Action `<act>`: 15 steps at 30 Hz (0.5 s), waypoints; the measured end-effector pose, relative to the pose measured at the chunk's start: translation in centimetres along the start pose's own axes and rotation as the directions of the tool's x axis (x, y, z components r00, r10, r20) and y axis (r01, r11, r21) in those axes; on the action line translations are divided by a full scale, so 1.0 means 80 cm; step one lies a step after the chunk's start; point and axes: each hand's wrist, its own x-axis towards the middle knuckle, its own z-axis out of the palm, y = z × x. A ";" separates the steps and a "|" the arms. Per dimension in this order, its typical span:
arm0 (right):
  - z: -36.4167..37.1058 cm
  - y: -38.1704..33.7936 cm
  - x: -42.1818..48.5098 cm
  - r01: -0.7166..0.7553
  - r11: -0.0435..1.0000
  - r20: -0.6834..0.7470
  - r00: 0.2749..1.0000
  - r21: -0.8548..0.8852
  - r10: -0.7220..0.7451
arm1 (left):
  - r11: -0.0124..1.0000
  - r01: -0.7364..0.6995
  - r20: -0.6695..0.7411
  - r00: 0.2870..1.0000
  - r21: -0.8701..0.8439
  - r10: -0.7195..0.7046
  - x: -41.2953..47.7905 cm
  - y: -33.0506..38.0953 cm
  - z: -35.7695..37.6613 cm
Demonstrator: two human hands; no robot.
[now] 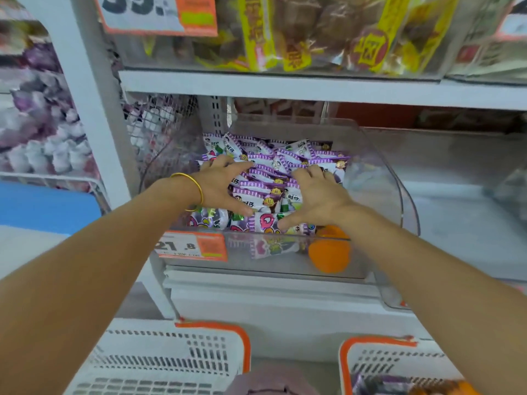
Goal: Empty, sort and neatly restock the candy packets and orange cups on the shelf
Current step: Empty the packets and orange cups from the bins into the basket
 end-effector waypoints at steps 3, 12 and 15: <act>0.000 -0.004 -0.002 0.051 0.998 0.019 0.998 0.031 -0.051 | 0.998 -0.051 -0.003 0.999 -0.040 0.051 -0.009 0.006 -0.006; 0.001 -0.002 -0.002 0.131 0.967 0.001 0.991 0.217 -0.134 | 0.968 -0.162 -0.147 0.980 -0.192 0.135 -0.029 0.011 0.006; 0.003 -0.001 0.000 0.178 0.956 -0.064 0.984 0.235 -0.167 | 0.963 -0.201 -0.219 0.963 -0.181 0.160 -0.029 0.009 0.010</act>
